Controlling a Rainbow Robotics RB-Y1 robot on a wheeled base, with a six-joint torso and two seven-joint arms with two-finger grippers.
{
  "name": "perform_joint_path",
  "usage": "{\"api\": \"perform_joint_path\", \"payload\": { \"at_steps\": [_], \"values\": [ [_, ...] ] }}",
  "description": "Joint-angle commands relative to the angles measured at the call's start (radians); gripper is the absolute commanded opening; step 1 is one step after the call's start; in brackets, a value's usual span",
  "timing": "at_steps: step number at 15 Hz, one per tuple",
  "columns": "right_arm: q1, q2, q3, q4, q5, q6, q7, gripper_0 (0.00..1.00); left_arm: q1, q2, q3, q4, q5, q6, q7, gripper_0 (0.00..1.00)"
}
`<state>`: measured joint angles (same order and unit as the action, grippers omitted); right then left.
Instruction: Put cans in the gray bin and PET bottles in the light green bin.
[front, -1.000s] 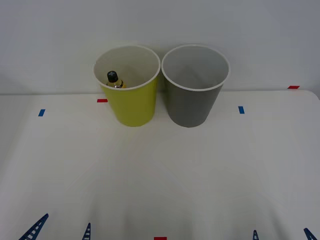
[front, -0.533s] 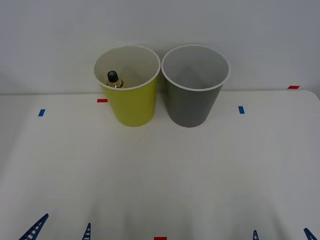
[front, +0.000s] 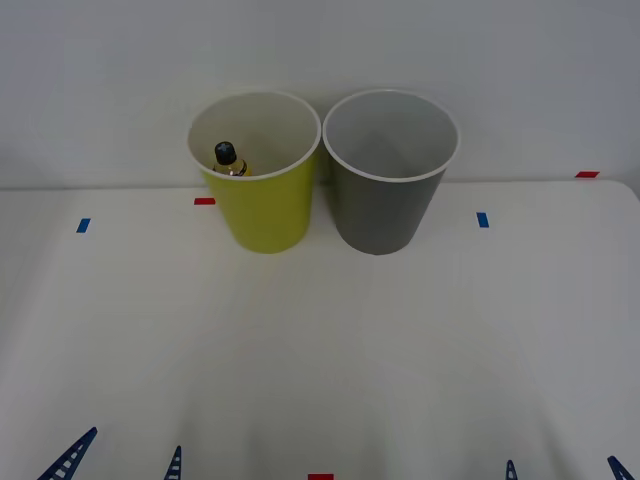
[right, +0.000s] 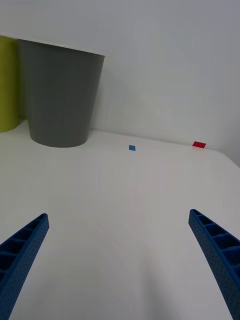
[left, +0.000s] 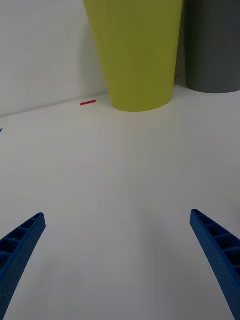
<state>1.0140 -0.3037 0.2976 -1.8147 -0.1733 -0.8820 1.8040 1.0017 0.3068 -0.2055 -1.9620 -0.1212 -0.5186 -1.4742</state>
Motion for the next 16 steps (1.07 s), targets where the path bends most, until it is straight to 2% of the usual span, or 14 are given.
{"api": "perform_joint_path", "payload": {
  "at_steps": [1,16],
  "values": [
    [0.000,0.000,0.000,0.000,0.000,0.000,0.000,0.97,0.000,0.000,0.000,0.000,0.000,0.000,0.000,1.00],
    [0.000,0.000,0.000,0.000,0.000,0.000,0.000,0.97,0.000,0.000,0.000,0.000,0.000,0.000,0.000,1.00]
  ]
}}
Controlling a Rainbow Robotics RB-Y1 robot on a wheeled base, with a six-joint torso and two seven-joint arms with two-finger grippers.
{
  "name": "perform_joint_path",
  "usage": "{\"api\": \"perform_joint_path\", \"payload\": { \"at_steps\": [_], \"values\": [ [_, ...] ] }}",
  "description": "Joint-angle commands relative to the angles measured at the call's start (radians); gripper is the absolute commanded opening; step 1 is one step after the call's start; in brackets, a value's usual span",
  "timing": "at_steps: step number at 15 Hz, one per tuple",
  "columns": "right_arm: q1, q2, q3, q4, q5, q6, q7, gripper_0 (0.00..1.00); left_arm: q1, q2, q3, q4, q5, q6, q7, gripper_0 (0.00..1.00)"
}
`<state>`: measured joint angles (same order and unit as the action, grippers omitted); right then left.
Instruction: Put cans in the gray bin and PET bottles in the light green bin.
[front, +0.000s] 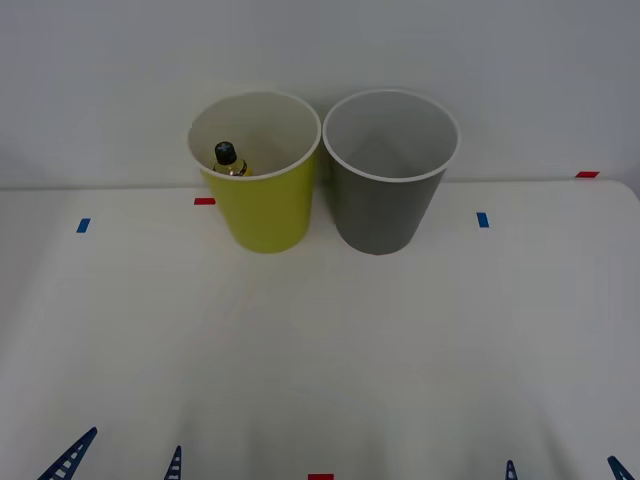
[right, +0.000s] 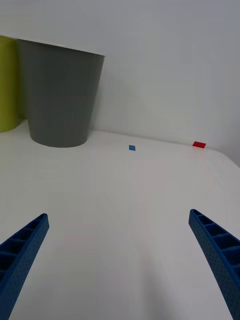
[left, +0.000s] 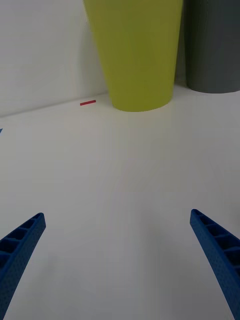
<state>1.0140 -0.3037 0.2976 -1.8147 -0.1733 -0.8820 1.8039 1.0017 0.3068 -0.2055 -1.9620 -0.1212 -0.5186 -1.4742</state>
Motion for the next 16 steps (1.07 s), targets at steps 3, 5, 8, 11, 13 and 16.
{"api": "perform_joint_path", "payload": {
  "at_steps": [3,5,8,11,13,16],
  "values": [
    [0.000,0.000,0.000,0.000,0.000,0.000,0.000,0.97,0.000,0.000,0.000,0.000,0.000,0.000,0.000,1.00],
    [0.000,0.000,0.000,0.000,0.000,0.000,0.000,0.97,0.000,0.000,0.000,0.000,0.000,0.000,0.000,1.00],
    [0.000,0.000,0.000,0.000,0.000,0.000,0.000,0.97,0.000,0.000,0.000,0.000,0.000,0.000,0.000,1.00],
    [0.000,0.000,0.000,0.000,0.000,0.000,0.000,0.97,0.000,0.000,0.000,0.000,0.000,0.000,0.000,1.00],
    [0.000,0.000,0.000,0.000,0.000,0.000,0.000,0.98,0.000,0.000,0.000,0.000,0.000,0.000,0.000,1.00],
    [0.000,0.000,0.000,0.000,0.000,0.000,0.000,0.97,0.000,0.000,0.000,0.000,0.000,0.000,0.000,1.00]
  ]
}}
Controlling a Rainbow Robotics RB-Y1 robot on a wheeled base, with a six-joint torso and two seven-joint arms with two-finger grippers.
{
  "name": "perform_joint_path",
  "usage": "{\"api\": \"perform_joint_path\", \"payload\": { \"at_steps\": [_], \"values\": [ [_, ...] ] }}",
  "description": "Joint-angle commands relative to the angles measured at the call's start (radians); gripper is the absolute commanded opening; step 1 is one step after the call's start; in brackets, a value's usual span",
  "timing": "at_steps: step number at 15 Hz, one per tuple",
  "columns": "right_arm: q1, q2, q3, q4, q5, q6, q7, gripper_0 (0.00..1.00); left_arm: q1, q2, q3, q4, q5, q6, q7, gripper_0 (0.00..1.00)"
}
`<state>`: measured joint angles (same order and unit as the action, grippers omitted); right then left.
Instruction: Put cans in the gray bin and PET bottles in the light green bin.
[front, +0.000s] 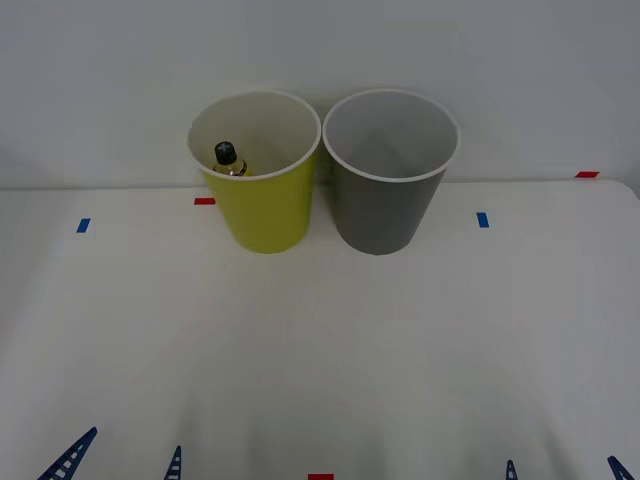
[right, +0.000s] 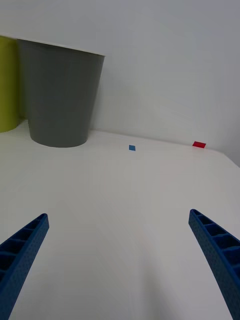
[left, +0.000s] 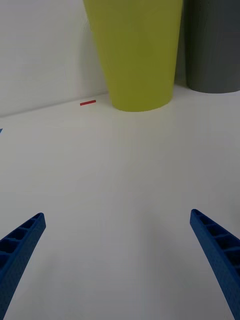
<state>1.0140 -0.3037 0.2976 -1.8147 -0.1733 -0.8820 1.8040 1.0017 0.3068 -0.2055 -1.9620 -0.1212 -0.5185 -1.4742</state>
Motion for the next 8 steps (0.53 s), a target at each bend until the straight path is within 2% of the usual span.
{"api": "perform_joint_path", "payload": {
  "at_steps": [1,8],
  "values": [
    [0.000,0.000,0.000,0.000,0.000,0.000,0.000,0.97,0.000,0.000,0.000,0.000,0.000,0.000,0.000,1.00],
    [0.000,0.000,0.000,0.000,0.000,0.000,0.000,0.97,0.000,0.000,0.000,0.000,0.000,0.000,0.000,1.00]
  ]
}}
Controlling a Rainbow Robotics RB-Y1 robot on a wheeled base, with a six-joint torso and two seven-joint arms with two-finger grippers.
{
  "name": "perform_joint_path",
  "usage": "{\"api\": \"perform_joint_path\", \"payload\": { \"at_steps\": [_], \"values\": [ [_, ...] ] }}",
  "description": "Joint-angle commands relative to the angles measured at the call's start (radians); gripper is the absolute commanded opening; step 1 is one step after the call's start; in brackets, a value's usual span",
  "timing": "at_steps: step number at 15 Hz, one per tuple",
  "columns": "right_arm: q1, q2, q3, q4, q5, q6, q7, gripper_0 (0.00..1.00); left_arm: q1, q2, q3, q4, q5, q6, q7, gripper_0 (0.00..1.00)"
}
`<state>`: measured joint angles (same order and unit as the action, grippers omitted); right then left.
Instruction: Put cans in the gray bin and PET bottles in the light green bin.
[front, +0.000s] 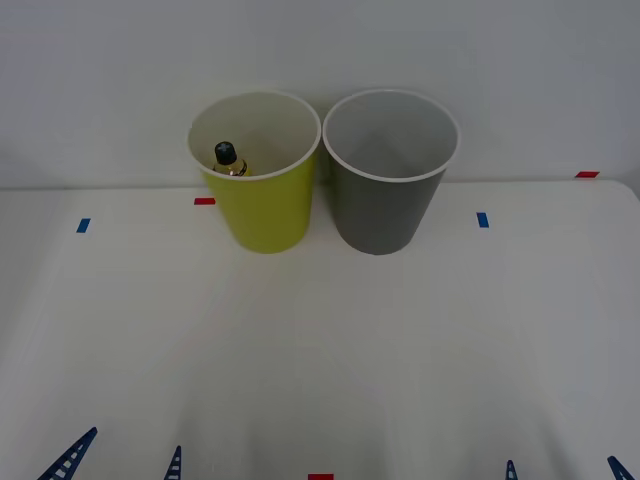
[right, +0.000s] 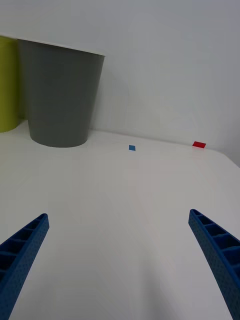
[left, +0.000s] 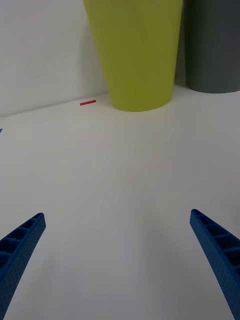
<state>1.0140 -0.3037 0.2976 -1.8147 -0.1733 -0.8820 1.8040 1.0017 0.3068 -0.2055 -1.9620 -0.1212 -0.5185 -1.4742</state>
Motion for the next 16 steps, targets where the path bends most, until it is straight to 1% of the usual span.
{"api": "perform_joint_path", "payload": {
  "at_steps": [1,16],
  "values": [
    [0.000,0.000,0.000,0.000,0.000,0.000,0.000,0.98,0.000,0.000,0.000,0.000,0.000,0.000,0.000,1.00],
    [0.000,0.000,0.000,0.000,0.000,0.000,0.000,0.98,0.000,0.000,0.000,0.000,0.000,0.000,0.000,1.00]
  ]
}}
